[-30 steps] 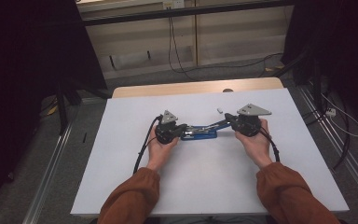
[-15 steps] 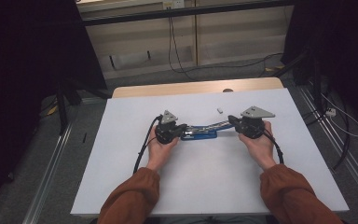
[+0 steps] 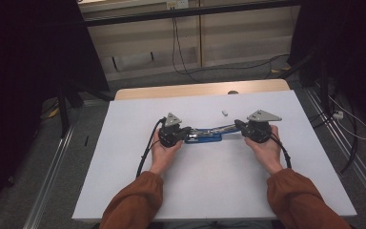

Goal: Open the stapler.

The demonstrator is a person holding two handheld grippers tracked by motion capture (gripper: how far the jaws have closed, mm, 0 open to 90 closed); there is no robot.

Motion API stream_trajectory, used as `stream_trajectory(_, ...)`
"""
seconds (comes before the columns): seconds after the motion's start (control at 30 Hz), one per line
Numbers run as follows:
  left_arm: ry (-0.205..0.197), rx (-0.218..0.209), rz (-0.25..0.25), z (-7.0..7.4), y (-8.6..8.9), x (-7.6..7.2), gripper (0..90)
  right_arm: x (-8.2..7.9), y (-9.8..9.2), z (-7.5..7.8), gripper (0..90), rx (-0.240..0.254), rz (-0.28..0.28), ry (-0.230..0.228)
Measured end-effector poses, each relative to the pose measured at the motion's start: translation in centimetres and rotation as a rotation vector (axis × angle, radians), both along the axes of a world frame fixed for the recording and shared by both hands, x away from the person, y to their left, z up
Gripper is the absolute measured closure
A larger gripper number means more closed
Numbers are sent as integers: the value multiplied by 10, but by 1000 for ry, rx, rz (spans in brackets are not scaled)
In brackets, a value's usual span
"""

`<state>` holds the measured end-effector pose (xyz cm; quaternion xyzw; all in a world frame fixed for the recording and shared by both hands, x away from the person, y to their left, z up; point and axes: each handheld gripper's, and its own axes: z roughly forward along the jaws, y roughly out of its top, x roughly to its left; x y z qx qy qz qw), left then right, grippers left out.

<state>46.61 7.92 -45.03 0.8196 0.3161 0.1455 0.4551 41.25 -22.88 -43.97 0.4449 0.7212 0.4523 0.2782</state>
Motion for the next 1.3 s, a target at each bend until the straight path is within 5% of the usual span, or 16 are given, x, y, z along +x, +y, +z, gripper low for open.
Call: stream_trajectory(1.3,-7,-22,-4,6,1,0,900,3,-2,-11,900,-11,15,40)
